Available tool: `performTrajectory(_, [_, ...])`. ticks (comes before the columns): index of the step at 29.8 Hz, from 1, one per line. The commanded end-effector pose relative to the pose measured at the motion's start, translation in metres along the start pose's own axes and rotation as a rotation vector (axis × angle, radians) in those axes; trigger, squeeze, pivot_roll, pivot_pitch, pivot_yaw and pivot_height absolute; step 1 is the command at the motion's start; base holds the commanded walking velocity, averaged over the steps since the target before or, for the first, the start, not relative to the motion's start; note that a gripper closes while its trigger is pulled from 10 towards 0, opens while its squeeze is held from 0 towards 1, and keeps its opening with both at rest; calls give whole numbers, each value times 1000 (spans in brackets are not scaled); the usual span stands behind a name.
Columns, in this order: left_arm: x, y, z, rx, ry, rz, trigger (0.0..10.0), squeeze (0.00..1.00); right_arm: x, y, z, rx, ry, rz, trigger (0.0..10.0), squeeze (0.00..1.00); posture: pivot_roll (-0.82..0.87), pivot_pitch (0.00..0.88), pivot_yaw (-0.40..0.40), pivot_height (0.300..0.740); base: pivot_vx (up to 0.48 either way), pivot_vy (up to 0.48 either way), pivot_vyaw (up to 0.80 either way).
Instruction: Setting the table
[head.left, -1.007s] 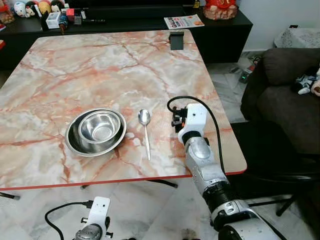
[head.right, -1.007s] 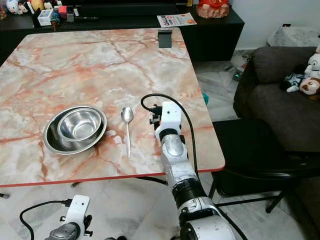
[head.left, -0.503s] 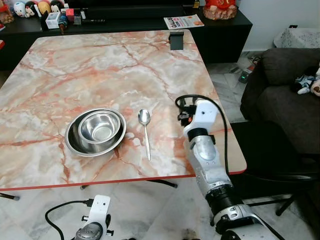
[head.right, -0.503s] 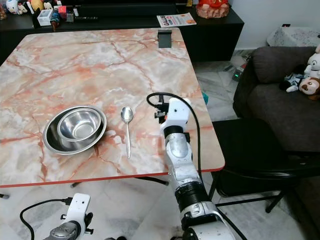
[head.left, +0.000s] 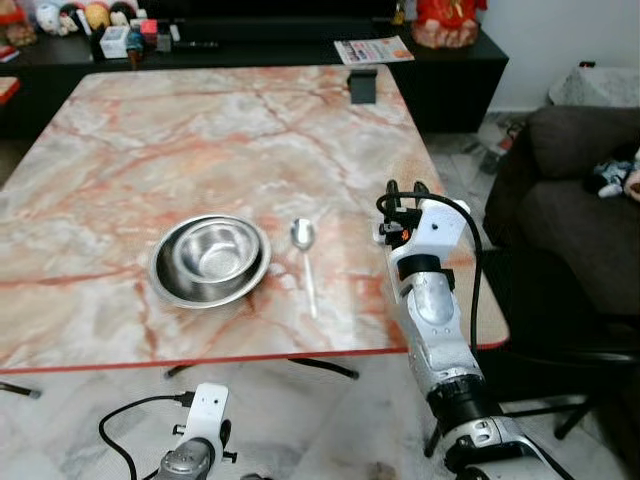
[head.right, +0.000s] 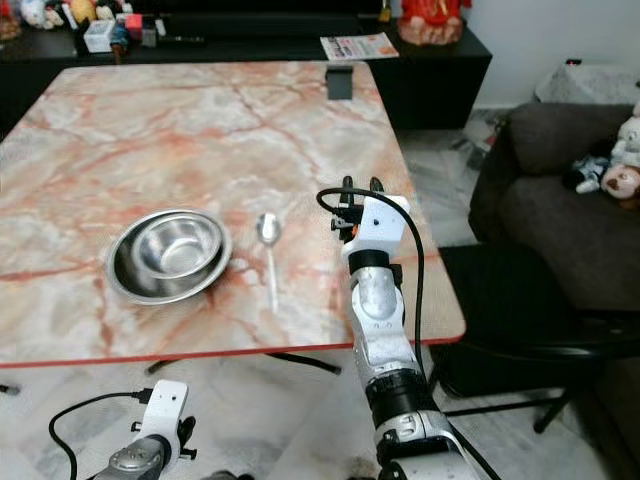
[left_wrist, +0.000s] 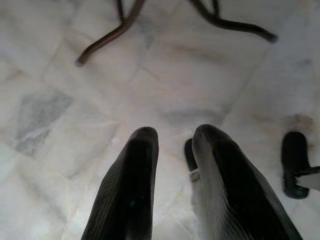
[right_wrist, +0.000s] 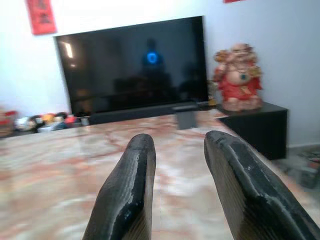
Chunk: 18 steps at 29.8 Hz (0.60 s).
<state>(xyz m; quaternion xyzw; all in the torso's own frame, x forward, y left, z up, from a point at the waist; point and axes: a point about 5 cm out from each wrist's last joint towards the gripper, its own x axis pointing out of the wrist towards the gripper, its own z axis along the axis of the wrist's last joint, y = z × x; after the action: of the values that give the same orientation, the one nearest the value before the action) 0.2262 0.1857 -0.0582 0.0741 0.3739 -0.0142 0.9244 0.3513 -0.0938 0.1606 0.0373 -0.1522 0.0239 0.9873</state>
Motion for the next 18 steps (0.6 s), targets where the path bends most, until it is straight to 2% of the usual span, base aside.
performTrajectory(1, [-2, 4, -5, -8, 13, 12, 10000, 0, -2, 4, 0, 9, -8, 11, 10000, 0, 8, 73, 10, 740, 0, 371, 0])
performTrajectory(18, [-1, 9, -1, 1, 2, 25, 10000, 0, -4, 12, 2, 1, -29, 34, 10000, 0, 8, 85, 24, 740, 0, 376, 0])
